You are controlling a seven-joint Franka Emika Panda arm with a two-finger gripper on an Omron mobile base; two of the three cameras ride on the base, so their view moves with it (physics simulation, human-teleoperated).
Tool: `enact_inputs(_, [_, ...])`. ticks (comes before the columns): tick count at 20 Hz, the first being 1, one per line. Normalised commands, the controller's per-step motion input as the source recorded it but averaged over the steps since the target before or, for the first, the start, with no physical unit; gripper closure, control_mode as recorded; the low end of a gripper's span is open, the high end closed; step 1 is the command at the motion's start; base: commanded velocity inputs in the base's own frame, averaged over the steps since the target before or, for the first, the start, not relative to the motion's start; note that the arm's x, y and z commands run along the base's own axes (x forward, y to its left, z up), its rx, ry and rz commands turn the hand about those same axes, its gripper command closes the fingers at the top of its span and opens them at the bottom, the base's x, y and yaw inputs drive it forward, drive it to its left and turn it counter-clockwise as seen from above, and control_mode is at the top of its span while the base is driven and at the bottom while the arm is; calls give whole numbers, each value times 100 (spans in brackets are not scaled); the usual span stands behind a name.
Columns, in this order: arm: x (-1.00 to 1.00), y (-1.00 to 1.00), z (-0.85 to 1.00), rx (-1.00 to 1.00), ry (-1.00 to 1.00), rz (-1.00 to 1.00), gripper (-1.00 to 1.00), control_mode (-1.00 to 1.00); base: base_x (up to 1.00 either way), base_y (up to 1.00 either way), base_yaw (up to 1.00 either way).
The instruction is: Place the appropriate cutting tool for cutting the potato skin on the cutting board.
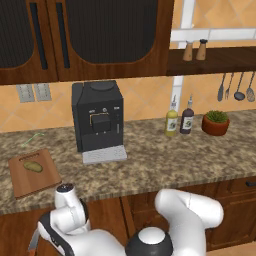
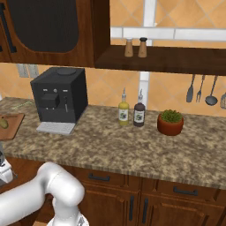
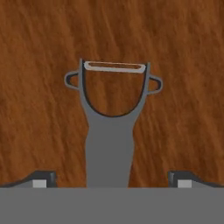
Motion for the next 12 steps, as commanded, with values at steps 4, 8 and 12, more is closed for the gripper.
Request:
enact_inputs(4, [11,27,-47,-6,2,-3,-100,-100,0,0,0])
enact_inputs(8, [0,23,-56,-3,1,0,100,-100,0,0,0])
enact_inputs(12, [0,8,-43,0,0,0,100,-100,0,0,0])
